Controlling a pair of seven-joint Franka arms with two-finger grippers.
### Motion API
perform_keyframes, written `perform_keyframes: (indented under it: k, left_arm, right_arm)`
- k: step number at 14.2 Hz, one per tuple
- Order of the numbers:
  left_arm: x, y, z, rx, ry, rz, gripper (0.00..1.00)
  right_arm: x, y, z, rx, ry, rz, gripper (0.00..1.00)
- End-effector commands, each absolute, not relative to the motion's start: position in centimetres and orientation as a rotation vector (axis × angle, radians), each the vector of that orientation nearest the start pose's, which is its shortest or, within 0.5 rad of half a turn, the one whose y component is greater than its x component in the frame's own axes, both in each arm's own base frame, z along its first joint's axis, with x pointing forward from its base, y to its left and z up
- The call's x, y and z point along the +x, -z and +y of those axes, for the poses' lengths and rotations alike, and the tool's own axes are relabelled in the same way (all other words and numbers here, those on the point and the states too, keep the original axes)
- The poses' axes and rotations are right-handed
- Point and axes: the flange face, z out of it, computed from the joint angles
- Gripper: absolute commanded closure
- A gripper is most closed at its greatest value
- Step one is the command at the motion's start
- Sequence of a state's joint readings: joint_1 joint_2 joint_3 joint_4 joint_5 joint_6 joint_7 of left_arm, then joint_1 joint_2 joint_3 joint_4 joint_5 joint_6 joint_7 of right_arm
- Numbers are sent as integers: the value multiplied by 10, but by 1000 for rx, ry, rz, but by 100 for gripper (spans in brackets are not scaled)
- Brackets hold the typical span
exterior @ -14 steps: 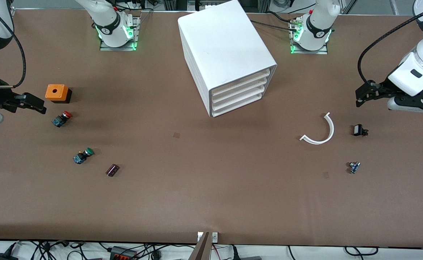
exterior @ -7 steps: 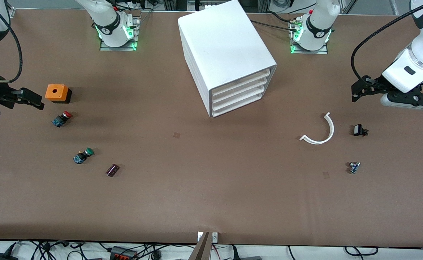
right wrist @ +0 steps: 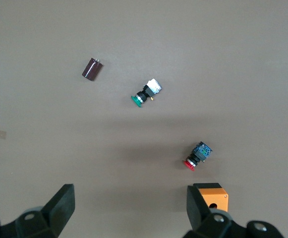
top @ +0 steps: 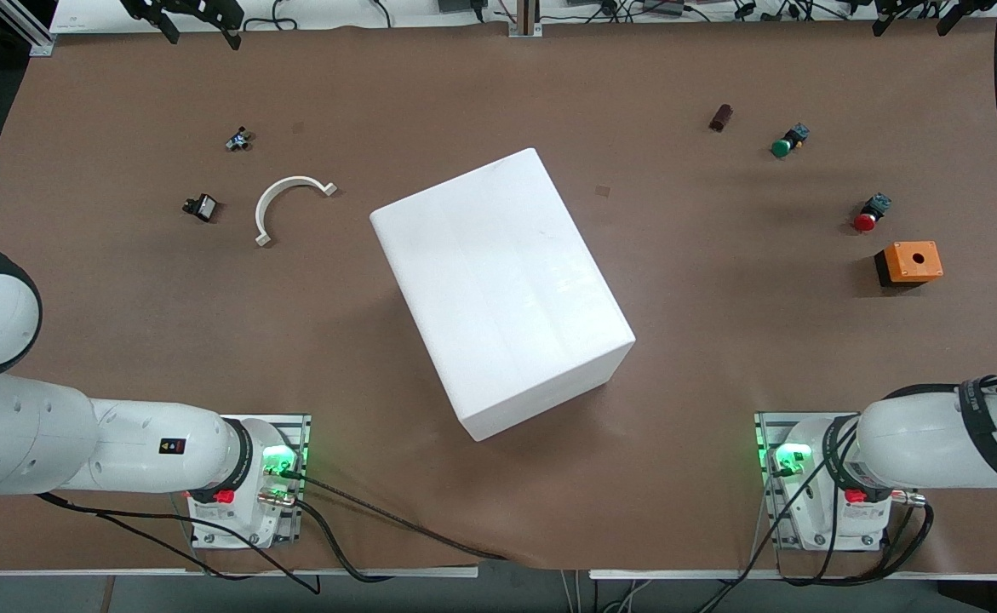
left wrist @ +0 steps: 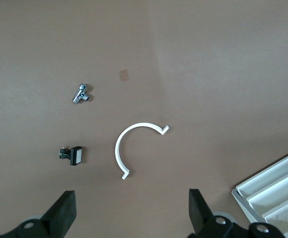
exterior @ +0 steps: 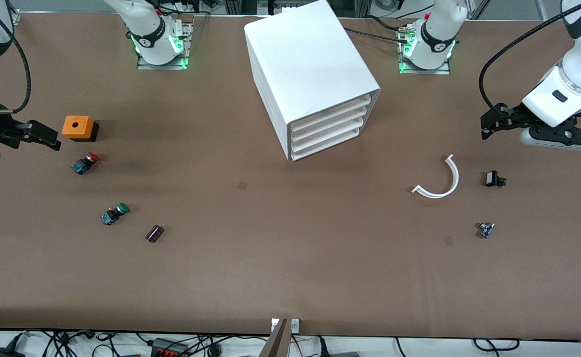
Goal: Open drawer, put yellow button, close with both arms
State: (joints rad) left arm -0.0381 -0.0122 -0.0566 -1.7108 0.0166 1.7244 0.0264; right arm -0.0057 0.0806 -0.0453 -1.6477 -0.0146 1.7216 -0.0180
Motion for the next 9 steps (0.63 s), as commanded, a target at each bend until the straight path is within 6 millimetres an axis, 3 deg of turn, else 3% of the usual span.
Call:
perform_keyframes:
  k: [1, 9]
  left_arm:
    - [552, -585, -53, -3124, 15, 210, 0]
    - [551, -589, -52, -3124, -2, 213, 0]
  right_arm:
    - [580, -558, -34, -3167, -2, 43, 0]
    - [580, -558, -34, -3167, -4, 43, 0]
